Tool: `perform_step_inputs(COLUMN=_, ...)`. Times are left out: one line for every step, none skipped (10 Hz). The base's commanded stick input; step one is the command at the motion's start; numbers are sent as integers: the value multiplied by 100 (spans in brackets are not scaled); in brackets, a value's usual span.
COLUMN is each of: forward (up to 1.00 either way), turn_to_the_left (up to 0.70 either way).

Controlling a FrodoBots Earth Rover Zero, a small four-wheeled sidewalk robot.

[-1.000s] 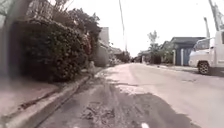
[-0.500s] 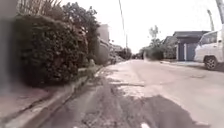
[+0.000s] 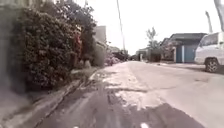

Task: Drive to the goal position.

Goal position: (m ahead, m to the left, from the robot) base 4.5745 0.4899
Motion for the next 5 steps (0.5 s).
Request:
perform_step_inputs(forward=70, turn_to_the_left=0)
perform_step_inputs(forward=70, turn_to_the_left=0)
perform_step_inputs(forward=70, turn_to_the_left=0)
perform_step_inputs(forward=70, turn_to_the_left=0)
perform_step_inputs(forward=70, turn_to_the_left=0)
